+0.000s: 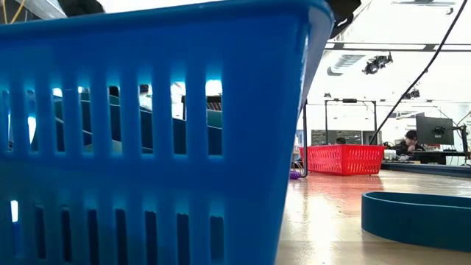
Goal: Pick & Place Office Desk Supplies
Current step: Put the crayon box into the black bin
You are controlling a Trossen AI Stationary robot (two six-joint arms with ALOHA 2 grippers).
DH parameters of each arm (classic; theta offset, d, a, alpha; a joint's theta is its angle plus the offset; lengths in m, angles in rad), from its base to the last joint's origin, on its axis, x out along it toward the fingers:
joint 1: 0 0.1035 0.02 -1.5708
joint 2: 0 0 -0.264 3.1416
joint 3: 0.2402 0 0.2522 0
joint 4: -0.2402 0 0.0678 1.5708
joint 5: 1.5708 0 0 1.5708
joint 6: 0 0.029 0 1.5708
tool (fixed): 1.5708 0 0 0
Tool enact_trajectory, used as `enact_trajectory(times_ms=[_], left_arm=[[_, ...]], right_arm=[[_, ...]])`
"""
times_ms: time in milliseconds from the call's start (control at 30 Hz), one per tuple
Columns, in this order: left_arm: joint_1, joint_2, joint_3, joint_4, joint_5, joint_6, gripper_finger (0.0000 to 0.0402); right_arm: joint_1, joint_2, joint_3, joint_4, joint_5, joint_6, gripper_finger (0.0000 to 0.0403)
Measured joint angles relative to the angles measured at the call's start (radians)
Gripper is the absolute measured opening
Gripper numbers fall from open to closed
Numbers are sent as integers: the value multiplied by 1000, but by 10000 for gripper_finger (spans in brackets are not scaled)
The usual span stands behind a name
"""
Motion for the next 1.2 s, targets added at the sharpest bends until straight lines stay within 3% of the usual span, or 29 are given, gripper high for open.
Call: enact_trajectory(times_ms=[267, 400, 500, 567, 633, 700, 767, 900, 1000, 1100, 1200], left_arm=[[-342, -247, 0, 43, -175, 90, 116], [-515, -308, 1, 148, -272, 177, 116], [-626, -312, 1, 293, -274, 287, 116], [-684, -307, 1, 416, -155, 365, 116], [-716, -303, 2, 529, 44, 424, 116], [-735, -303, 2, 620, 233, 442, 116], [-746, -303, 2, 701, 347, 422, 116], [-750, -294, 2, 810, 492, 351, 116], [-740, -253, 2, 888, 587, 302, 116], [-719, -188, 3, 979, 676, 256, 116], [-696, -118, 3, 1052, 764, 240, 116]], right_arm=[[-15, 0, 0, 14, 0, -1, 144], [-28, 0, 0, 17, 0, 46, 144], [-33, 0, 0, 22, 0, 56, 144], [-33, 0, 0, 22, 0, 26, 144], [-31, 0, 0, 41, 0, -36, 144], [-27, 0, 0, 92, 3, -126, 144], [-15, 0, 0, 161, 6, -240, 144], [18, 0, 0, 263, 3, -528, 144], [28, 0, 0, 328, 15, -647, 144], [24, 0, 0, 373, 108, -656, 144], [8, 0, 0, 379, 135, -552, 144]])
